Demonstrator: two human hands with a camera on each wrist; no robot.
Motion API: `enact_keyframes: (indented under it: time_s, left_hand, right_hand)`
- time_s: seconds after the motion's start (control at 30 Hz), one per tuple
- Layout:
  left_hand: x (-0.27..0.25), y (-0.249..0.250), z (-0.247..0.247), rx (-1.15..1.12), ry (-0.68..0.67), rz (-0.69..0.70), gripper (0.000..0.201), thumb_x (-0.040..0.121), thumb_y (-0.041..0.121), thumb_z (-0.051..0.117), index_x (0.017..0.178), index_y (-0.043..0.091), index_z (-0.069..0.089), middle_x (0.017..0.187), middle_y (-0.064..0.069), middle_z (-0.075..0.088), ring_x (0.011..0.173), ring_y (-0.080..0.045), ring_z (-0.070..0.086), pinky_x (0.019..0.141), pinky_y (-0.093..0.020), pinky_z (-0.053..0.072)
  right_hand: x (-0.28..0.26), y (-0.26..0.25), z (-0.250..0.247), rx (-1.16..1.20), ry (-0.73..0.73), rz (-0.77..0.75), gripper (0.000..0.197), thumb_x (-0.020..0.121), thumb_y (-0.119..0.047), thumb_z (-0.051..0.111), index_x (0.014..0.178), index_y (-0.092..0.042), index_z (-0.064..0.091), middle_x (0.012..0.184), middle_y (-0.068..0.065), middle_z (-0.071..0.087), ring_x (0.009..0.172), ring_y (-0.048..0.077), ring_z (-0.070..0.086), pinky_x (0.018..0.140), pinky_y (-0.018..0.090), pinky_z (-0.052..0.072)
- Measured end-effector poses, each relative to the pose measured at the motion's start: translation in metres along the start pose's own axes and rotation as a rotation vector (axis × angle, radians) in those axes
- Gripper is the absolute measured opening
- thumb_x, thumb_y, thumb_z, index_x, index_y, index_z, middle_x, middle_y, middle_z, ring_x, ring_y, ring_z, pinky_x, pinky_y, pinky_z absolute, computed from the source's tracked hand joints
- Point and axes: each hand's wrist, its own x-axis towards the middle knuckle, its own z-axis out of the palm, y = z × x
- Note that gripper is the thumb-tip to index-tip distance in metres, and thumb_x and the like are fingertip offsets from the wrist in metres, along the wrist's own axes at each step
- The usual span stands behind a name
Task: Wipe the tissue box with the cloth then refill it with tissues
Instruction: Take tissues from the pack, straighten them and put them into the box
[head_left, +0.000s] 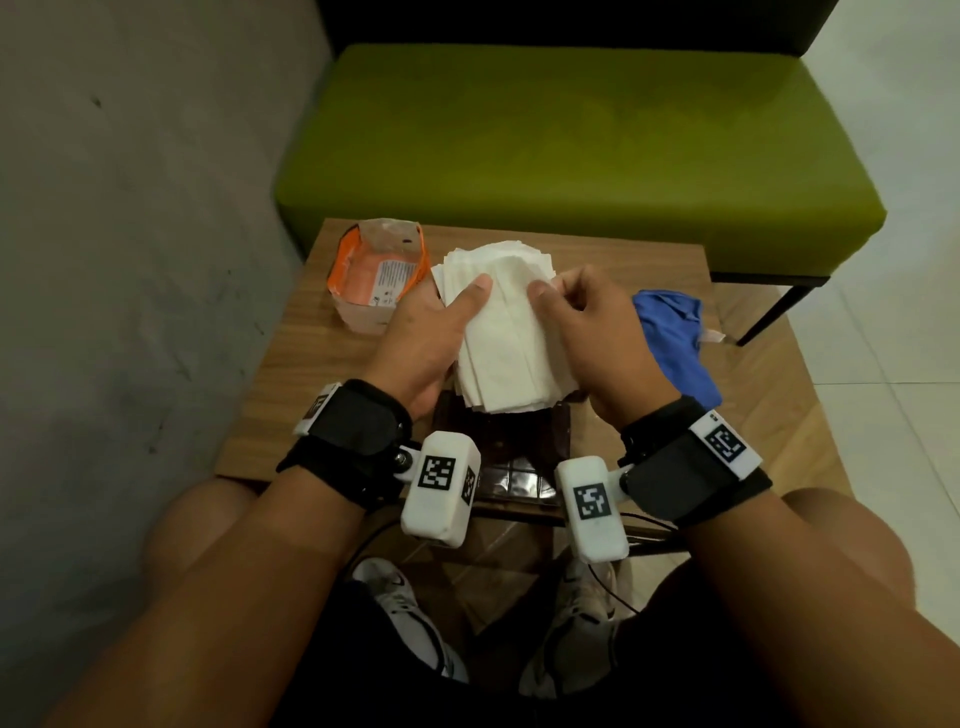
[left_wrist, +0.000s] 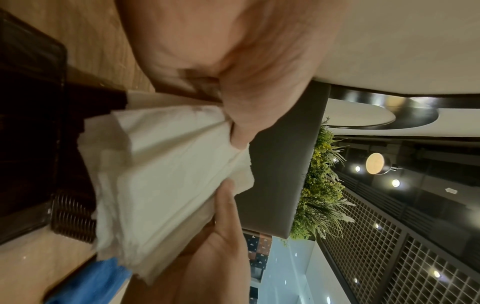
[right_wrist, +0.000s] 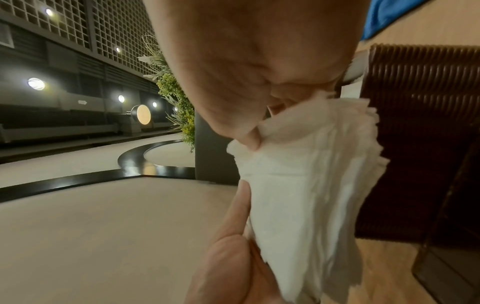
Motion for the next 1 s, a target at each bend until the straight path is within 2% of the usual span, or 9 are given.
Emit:
enact_keyframes:
  time_s: [0.17,0.3,0.4,0.5,0.6,0.67,0.73,0.83,1.0]
  left_hand:
    - [0.000,-0.004,-0.003,-0.002,0.006,-0.005,0.035,0.109,0.019,0.063,0.143,0.009,0.062,0.131,-0.006,0.077,0.118,-0.018,0.076,0.099,-0.037,0.063]
    - [-0.001,-0.004,-0.002,0.001,-0.010,0.008,0.034,0.109,0.018,0.062,0.142,0.010,0.063,0.129,-0.007,0.078,0.116,-0.022,0.077,0.095,-0.039,0.064]
    - [-0.003,-0.005,0.000,0.020,-0.032,0.011,0.031,0.109,0.018,0.063,0.139,0.013,0.063,0.127,-0.006,0.078,0.116,-0.021,0.077,0.096,-0.039,0.064]
    - [-0.006,-0.006,-0.001,0.014,-0.040,0.001,0.025,0.109,0.018,0.062,0.134,0.016,0.064,0.126,-0.005,0.079,0.114,-0.019,0.077,0.095,-0.037,0.064]
    - [-0.006,-0.005,-0.003,0.015,-0.031,0.004,0.025,0.109,0.018,0.062,0.134,0.014,0.065,0.125,-0.003,0.079,0.113,-0.017,0.077,0.092,-0.033,0.064]
    - [-0.006,-0.005,-0.003,0.025,-0.027,0.011,0.025,0.109,0.018,0.062,0.134,0.015,0.065,0.126,-0.002,0.079,0.113,-0.016,0.077,0.093,-0.034,0.064]
    - [-0.006,-0.005,-0.002,0.040,-0.033,0.020,0.023,0.109,0.018,0.063,0.132,0.017,0.066,0.125,-0.003,0.079,0.113,-0.018,0.077,0.095,-0.037,0.064]
    - [-0.006,-0.006,0.002,0.094,-0.021,0.030,0.030,0.107,0.021,0.066,0.137,0.016,0.064,0.125,-0.003,0.079,0.113,-0.019,0.077,0.095,-0.040,0.065]
    - [-0.008,-0.005,-0.001,0.103,-0.019,0.033,0.027,0.108,0.020,0.064,0.135,0.018,0.063,0.124,-0.001,0.078,0.110,-0.015,0.078,0.089,-0.032,0.065]
  right_hand:
    - [0.001,0.006,-0.003,-0.017,0.221,-0.090,0.012,0.100,-0.029,0.065,0.099,-0.027,0.053,0.103,-0.006,0.064,0.092,0.010,0.065,0.088,0.043,0.058]
    - [-0.009,0.005,0.001,-0.232,0.079,-0.289,0.029,0.093,-0.043,0.077,0.100,-0.020,0.060,0.113,-0.001,0.056,0.101,0.008,0.056,0.087,0.010,0.044]
    - [-0.008,0.011,0.005,-0.362,0.053,-0.294,0.024,0.093,-0.035,0.077,0.095,-0.018,0.061,0.108,-0.001,0.051,0.102,0.013,0.050,0.083,0.002,0.033]
    - [-0.004,0.011,0.005,-0.324,0.067,-0.270,0.017,0.100,-0.028,0.068,0.088,-0.021,0.058,0.105,0.000,0.057,0.101,0.015,0.053,0.083,0.009,0.035]
    - [-0.002,0.014,-0.001,-0.223,0.102,-0.174,0.021,0.104,-0.028,0.062,0.085,-0.023,0.055,0.095,-0.004,0.061,0.092,0.011,0.056,0.083,0.028,0.044]
    - [-0.004,0.013,-0.002,-0.175,0.101,-0.122,0.022,0.104,-0.032,0.060,0.085,-0.023,0.055,0.092,-0.007,0.062,0.090,0.009,0.057,0.084,0.034,0.049]
    - [-0.008,0.012,0.001,-0.200,0.069,-0.159,0.028,0.101,-0.045,0.064,0.088,-0.022,0.056,0.097,-0.005,0.063,0.095,0.010,0.058,0.082,0.028,0.046]
    - [-0.009,0.008,0.006,-0.453,0.053,-0.251,0.043,0.095,-0.059,0.069,0.092,-0.018,0.055,0.100,-0.004,0.056,0.095,0.014,0.049,0.071,0.014,0.031]
    - [0.000,0.012,0.002,-0.487,0.022,-0.249,0.017,0.101,-0.022,0.058,0.087,-0.014,0.052,0.086,-0.003,0.051,0.085,0.019,0.049,0.068,0.030,0.029]
